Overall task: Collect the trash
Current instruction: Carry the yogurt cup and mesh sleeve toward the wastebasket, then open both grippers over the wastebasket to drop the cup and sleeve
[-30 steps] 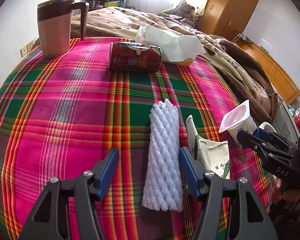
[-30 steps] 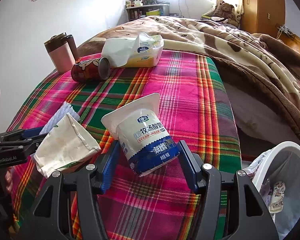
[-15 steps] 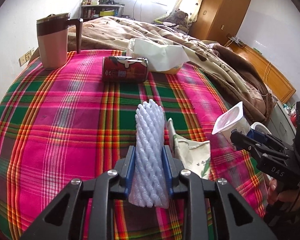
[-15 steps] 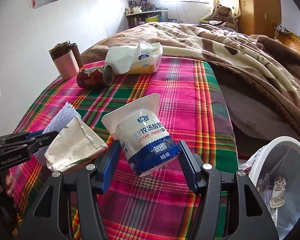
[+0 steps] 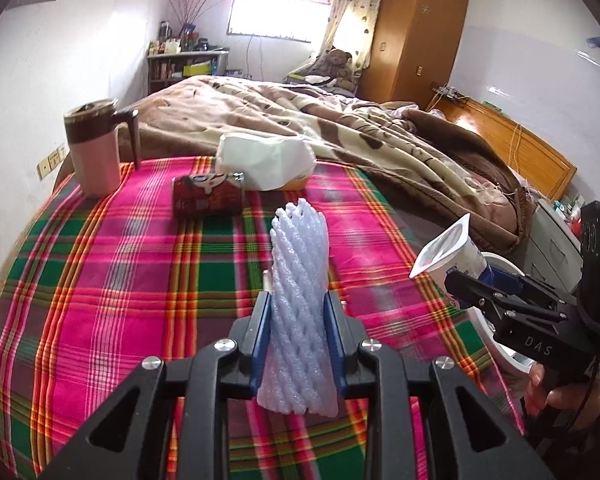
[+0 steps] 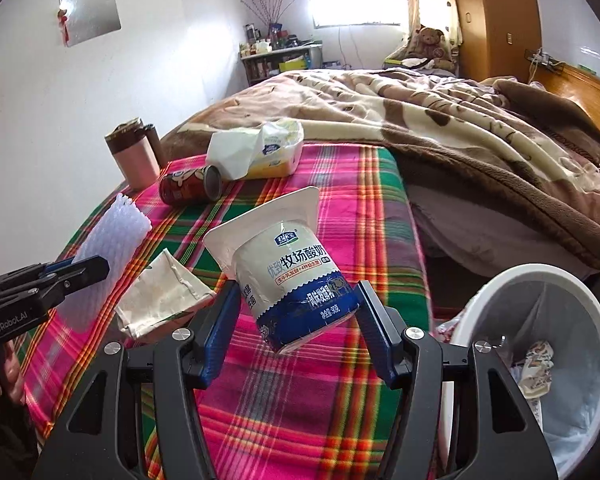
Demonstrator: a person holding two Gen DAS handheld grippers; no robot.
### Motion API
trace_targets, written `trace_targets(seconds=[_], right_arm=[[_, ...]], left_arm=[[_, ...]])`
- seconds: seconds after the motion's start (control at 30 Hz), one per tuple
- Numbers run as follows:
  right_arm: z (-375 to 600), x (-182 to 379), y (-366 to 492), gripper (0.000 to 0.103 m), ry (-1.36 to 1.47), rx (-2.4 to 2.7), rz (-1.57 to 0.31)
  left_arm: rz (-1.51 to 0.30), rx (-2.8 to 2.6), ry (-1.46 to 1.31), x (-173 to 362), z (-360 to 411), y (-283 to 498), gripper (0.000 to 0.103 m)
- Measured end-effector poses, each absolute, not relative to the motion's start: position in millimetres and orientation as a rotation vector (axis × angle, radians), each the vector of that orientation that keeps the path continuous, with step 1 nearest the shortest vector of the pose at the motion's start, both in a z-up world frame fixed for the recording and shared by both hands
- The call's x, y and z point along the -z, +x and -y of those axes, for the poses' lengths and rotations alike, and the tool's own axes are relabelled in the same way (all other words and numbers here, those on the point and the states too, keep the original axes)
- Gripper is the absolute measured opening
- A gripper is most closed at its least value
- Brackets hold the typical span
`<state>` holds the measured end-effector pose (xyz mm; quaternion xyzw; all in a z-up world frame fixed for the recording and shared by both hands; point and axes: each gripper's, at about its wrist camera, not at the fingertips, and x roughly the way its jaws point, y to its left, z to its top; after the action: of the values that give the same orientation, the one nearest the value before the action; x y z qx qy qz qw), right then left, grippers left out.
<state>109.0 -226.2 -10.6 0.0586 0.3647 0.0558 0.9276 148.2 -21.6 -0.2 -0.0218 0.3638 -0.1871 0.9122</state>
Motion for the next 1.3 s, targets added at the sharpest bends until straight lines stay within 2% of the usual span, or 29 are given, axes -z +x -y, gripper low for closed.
trace_targets(seconds=[0.63,1.3], right_arm=[[307.3,-6.5,51.1,0.060,0.183,0.070,-0.663],[401.9,31.2,25.5,0.060,0.243,0.309,-0.773]], left_arm=[[-0.678,0.563,0.063,-14.9,135.8,108.8,0.028],[-0.757,0.738,0.138,13.3,259.9,99.5,0.028]])
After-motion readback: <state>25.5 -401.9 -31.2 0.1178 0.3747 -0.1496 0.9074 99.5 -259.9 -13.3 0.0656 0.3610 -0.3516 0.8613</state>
